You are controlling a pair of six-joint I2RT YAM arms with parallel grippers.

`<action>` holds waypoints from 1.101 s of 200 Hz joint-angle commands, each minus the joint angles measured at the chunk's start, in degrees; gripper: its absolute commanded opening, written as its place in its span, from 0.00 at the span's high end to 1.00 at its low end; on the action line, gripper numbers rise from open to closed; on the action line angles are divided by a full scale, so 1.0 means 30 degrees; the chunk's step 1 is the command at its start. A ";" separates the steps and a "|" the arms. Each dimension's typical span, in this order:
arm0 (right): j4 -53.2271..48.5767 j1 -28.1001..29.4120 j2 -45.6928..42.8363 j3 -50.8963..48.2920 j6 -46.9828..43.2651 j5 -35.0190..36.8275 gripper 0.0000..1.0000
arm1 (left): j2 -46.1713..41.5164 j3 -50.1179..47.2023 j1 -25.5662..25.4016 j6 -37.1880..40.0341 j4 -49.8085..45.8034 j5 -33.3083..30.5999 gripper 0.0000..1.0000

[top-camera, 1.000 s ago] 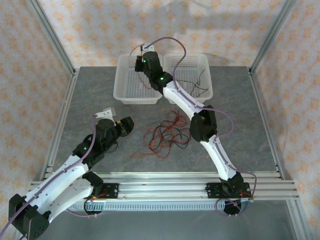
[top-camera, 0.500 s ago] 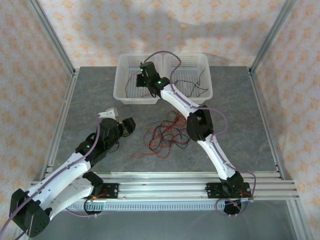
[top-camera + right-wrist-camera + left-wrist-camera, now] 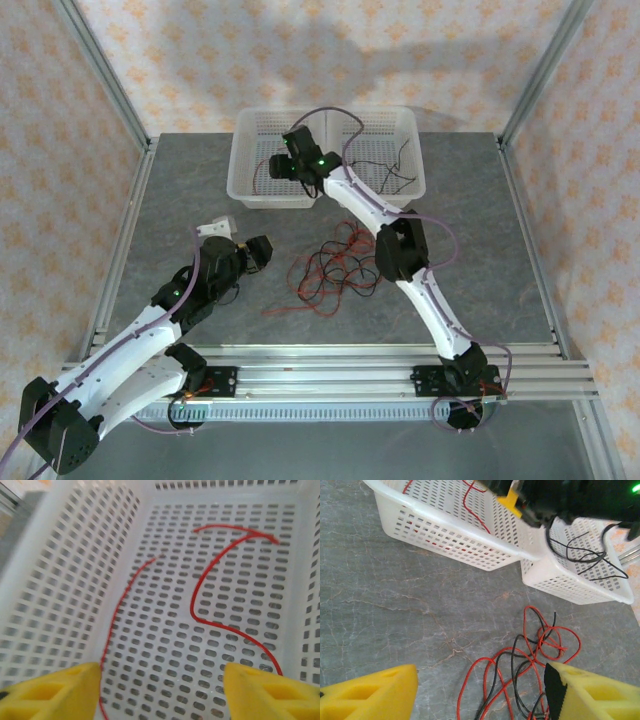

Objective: Untangle the cables

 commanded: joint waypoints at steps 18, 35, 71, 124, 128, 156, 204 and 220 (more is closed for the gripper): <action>-0.0985 -0.0062 -0.3455 0.0485 0.0184 0.0271 0.27 | 0.0433 0.0330 -0.0224 -0.0476 -0.0181 0.0129 0.31; -0.1572 -0.0063 -0.4194 0.0401 0.0341 0.0312 0.27 | 0.0976 0.0286 -0.0261 -0.0614 -0.0264 0.0528 0.31; -0.2217 0.0018 -0.6382 -0.1008 0.0515 0.0459 0.29 | 0.2460 0.0399 -0.0685 -0.0828 -0.0388 0.0948 0.31; -0.1457 0.0201 -1.0788 -0.6330 0.0349 0.0660 0.30 | 0.6249 0.1868 -0.1716 -0.0748 -0.1716 0.1850 0.35; -0.1340 0.0216 -1.1095 -0.6802 0.0335 0.0683 0.30 | 0.6553 0.2031 -0.1869 -0.0726 -0.1780 0.1885 0.35; -0.0354 0.0219 -1.3521 -1.0287 0.0415 0.1092 0.30 | 0.8543 0.2969 -0.2731 -0.0536 -0.2372 0.1752 0.37; 0.1390 0.0202 -1.7297 -1.5995 0.0764 0.1742 0.30 | 1.1478 0.4128 -0.3278 -0.0447 -0.3275 0.1359 0.42; 0.1682 0.0212 -1.8267 -1.7372 0.0862 0.1906 0.30 | 1.2226 0.4493 -0.3338 -0.0506 -0.3566 0.1032 0.44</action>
